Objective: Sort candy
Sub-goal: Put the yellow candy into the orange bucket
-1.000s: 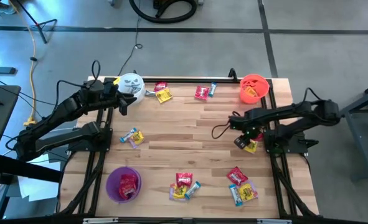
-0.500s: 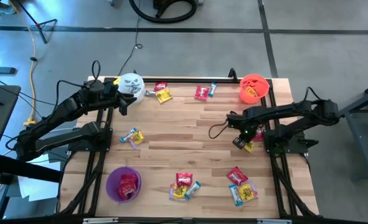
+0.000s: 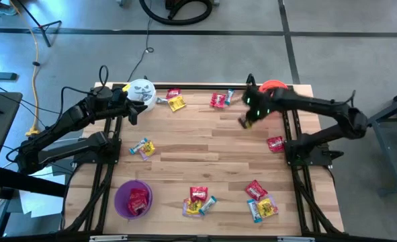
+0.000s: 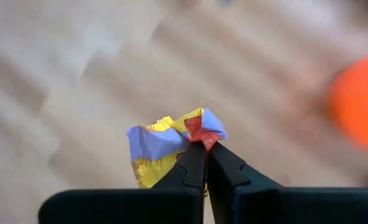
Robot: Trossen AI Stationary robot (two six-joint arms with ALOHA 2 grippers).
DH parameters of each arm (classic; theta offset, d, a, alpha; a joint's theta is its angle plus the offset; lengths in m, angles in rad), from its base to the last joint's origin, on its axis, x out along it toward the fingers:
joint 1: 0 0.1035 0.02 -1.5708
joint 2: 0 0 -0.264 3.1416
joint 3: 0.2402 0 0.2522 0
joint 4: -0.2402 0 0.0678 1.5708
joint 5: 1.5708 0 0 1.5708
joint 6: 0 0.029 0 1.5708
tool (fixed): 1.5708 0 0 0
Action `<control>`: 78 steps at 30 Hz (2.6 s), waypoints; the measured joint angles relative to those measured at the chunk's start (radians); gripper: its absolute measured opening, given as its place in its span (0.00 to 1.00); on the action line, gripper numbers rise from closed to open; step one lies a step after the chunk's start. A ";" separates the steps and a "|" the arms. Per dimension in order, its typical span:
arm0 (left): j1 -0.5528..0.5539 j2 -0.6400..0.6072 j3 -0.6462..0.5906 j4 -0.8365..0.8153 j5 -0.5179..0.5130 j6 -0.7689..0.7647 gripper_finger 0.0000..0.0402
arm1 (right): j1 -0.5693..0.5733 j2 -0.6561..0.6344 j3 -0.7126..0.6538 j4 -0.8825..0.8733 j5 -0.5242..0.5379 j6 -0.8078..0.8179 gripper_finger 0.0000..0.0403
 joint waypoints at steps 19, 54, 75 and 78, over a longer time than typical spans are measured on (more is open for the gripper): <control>-0.082 0.000 0.000 0.019 0.000 0.078 0.25 | -0.611 0.092 -0.001 0.141 0.092 -0.163 0.00; -0.268 0.145 0.000 0.176 -0.020 0.077 0.00 | -0.509 0.039 0.139 0.111 0.109 -0.165 0.23; -0.276 0.260 0.000 0.293 0.002 0.122 0.00 | 0.154 0.005 -0.201 0.774 0.088 0.062 0.00; -0.277 0.287 0.000 0.293 0.022 0.137 0.00 | 0.228 0.005 -0.265 0.913 0.119 0.075 0.00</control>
